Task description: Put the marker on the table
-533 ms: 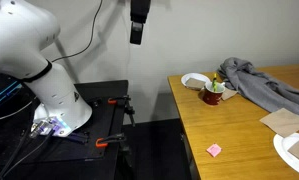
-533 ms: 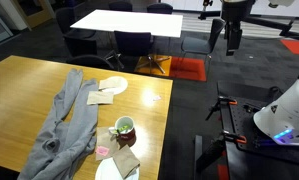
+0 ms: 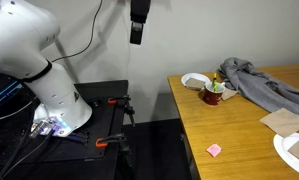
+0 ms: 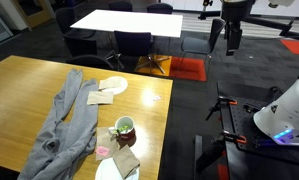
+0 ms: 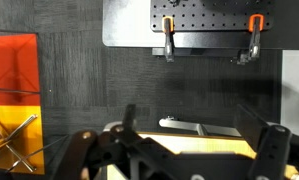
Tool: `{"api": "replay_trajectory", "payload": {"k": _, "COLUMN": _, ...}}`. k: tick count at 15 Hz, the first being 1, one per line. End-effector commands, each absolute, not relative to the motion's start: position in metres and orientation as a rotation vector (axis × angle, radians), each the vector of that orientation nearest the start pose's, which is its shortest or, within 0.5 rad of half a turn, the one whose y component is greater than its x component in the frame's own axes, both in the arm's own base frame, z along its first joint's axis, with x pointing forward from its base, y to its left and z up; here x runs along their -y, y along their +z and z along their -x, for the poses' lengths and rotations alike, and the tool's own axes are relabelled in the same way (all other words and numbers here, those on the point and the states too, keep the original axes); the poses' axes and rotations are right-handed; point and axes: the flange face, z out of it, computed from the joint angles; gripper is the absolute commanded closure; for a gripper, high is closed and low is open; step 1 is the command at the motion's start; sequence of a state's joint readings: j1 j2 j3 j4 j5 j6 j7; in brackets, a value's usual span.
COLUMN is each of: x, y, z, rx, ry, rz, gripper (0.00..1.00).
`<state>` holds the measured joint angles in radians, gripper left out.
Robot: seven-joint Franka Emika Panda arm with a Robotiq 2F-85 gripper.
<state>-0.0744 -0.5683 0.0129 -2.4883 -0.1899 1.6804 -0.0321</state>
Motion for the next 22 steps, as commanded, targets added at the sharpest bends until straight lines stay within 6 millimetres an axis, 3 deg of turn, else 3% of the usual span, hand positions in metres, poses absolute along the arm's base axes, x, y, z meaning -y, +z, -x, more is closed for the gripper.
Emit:
{"api": "replay_trajectory", "payload": {"k": 1, "x": 0.039, "y": 0.467, "z": -0.348, "rx": 0.019, "ry": 0.413, "rz": 3.296, "gripper": 0.0}}
{"api": "replay_trajectory", "payload": {"k": 7, "x": 0.044, "y": 0.473, "z": -0.374, "rx": 0.091, "ry": 0.338, "rz": 3.367, "gripper": 0.0}}
{"api": "replay_trajectory", "payload": {"k": 12, "x": 0.052, "y": 0.483, "z": -0.418, "rx": 0.259, "ry": 0.101, "rz": 3.411, "gripper": 0.0}}
{"api": "replay_trajectory", "payload": {"k": 22, "x": 0.045, "y": 0.464, "z": -0.498, "rx": 0.684, "ry": -0.306, "rz": 3.332, "gripper": 0.0}}
